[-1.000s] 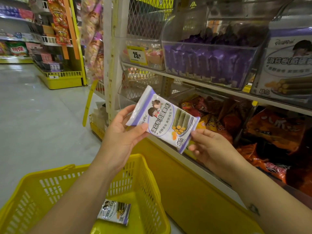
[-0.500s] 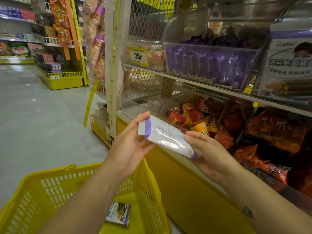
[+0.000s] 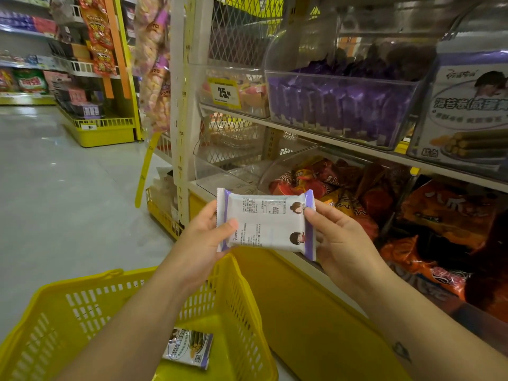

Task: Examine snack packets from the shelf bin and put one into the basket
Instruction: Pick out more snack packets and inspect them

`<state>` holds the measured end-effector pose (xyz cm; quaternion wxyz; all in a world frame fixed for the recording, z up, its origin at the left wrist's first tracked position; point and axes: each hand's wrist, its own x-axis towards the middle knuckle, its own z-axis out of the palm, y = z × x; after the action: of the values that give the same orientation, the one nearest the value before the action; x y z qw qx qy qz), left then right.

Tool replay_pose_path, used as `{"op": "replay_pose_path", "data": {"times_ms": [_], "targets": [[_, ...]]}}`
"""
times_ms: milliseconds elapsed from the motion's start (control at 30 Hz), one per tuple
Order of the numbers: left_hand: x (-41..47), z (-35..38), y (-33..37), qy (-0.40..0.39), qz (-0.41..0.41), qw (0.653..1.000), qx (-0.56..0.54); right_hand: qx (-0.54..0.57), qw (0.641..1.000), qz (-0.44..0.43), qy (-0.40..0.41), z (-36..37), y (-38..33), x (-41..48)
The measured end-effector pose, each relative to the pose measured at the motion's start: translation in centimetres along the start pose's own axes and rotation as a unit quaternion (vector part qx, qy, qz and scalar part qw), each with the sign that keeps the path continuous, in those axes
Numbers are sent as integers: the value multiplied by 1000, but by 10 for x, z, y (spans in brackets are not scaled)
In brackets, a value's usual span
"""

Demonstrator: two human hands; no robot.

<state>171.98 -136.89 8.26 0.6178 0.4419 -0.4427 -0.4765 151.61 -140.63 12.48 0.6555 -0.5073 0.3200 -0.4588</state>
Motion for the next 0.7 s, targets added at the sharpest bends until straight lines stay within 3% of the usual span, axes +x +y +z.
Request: {"op": "replay_pose_path", "data": {"times_ms": [233,400,533,700], "targets": [[3,-4,-3,7,-2,1000,-3,-132,981,-118,82,-3,-1,2],[3,-3,-3,6,-5,1000,-5,-179,971,-147,63,-2,-3,1],[3,-3,-1,14,-9,1000,-18,-145,981,-126,30,-5,-5,2],[5,-7,2,60,-5,997,-44,-115,990,-21,-74,-16,-8,2]]}}
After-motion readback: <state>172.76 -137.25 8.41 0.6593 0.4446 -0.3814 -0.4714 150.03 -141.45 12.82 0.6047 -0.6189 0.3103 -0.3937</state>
